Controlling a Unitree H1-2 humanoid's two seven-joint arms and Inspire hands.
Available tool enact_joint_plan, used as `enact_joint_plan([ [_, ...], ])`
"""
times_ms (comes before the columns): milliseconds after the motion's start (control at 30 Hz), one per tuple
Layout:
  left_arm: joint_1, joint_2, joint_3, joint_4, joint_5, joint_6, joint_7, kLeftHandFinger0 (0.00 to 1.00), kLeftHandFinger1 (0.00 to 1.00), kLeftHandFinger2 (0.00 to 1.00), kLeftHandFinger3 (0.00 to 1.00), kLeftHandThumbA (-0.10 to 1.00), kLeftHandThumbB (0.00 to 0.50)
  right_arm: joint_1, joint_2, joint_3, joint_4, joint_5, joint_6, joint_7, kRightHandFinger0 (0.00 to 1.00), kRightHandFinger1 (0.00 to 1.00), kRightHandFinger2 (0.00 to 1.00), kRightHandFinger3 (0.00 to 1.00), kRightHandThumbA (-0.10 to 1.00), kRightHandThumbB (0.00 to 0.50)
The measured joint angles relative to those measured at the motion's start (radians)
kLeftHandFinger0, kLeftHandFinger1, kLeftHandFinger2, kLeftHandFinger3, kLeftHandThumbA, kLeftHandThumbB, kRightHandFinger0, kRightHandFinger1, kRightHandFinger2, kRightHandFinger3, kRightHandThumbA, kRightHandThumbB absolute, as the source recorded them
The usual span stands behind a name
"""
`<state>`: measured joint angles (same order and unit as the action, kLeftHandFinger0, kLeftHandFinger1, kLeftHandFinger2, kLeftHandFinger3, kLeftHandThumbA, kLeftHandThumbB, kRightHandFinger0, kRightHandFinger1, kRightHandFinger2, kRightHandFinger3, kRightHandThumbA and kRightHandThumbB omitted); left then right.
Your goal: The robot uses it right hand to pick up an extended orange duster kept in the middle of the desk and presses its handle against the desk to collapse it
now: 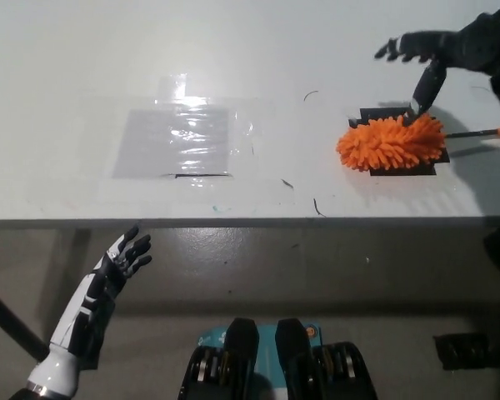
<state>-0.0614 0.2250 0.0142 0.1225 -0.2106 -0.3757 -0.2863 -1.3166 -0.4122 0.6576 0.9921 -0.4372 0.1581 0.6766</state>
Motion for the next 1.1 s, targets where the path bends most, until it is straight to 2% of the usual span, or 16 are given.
enact_joint_plan([
  [133, 0.007, 0.0, 0.0, 0.0, 0.0, 0.0, 0.0, 1.0, 1.0, 1.0, 1.0, 1.0, 0.307, -0.022, 0.042, 0.016, 0.116, -0.021, -0.035, 0.0, 1.0, 1.0, 1.0, 1.0, 1.0, 0.405],
  [167, 0.007, 0.0, 0.0, 0.0, 0.0, 0.0, 0.0, 1.0, 1.0, 1.0, 1.0, 1.0, 0.306, -0.027, 0.05, 0.015, 0.138, -0.024, -0.043, 0.0, 1.0, 1.0, 1.0, 1.0, 1.0, 0.371],
  [267, 0.008, 0.0, 0.0, 0.0, 0.0, 0.0, 0.0, 1.0, 1.0, 1.0, 1.0, 1.0, 0.303, -0.042, 0.081, 0.015, 0.22, -0.029, -0.078, 0.0, 1.0, 1.0, 1.0, 1.0, 1.0, 0.383],
  [367, 0.008, 0.0, 0.0, 0.0, 0.0, 0.0, 0.0, 1.0, 1.0, 1.0, 1.0, 1.0, 0.309, -0.05, 0.105, 0.016, 0.28, -0.04, -0.109, -0.003, 1.0, 1.0, 1.0, 1.0, 1.0, 0.348],
  [533, 0.008, 0.0, 0.0, -0.001, 0.001, 0.0, 0.0, 1.0, 1.0, 1.0, 1.0, 1.0, 0.299, -0.056, 0.136, 0.016, 0.333, -0.054, -0.154, -0.011, 1.0, 1.0, 1.0, 1.0, 1.0, 0.336],
  [633, 0.008, 0.0, 0.0, -0.001, 0.001, 0.0, 0.0, 1.0, 1.0, 1.0, 1.0, 1.0, 0.294, -0.056, 0.147, 0.017, 0.352, -0.062, -0.176, -0.019, 1.0, 1.0, 1.0, 1.0, 1.0, 0.372],
  [700, 0.008, 0.001, 0.0, -0.001, 0.001, 0.0, 0.0, 1.0, 1.0, 1.0, 1.0, 1.0, 0.293, -0.056, 0.155, 0.021, 0.365, -0.072, -0.181, -0.029, 1.0, 1.0, 1.0, 1.0, 1.0, 0.361],
  [767, 0.008, 0.001, 0.0, -0.001, 0.0, 0.0, 0.0, 1.0, 1.0, 1.0, 1.0, 1.0, 0.287, -0.056, 0.162, 0.026, 0.377, -0.082, -0.184, -0.043, 1.0, 1.0, 1.0, 1.0, 1.0, 0.389],
  [1033, 0.007, 0.0, 0.0, 0.001, 0.0, -0.004, 0.0, 1.0, 1.0, 1.0, 1.0, 1.0, 0.277, -0.051, 0.175, 0.067, 0.423, -0.133, -0.176, -0.107, 1.0, 1.0, 1.0, 1.0, 0.99, 0.373],
  [1100, 0.007, 0.0, 0.0, 0.001, 0.0, -0.006, 0.0, 1.0, 1.0, 1.0, 1.0, 1.0, 0.284, -0.042, 0.177, 0.073, 0.428, -0.142, -0.172, -0.123, 1.0, 1.0, 1.0, 1.0, 1.0, 0.388],
])
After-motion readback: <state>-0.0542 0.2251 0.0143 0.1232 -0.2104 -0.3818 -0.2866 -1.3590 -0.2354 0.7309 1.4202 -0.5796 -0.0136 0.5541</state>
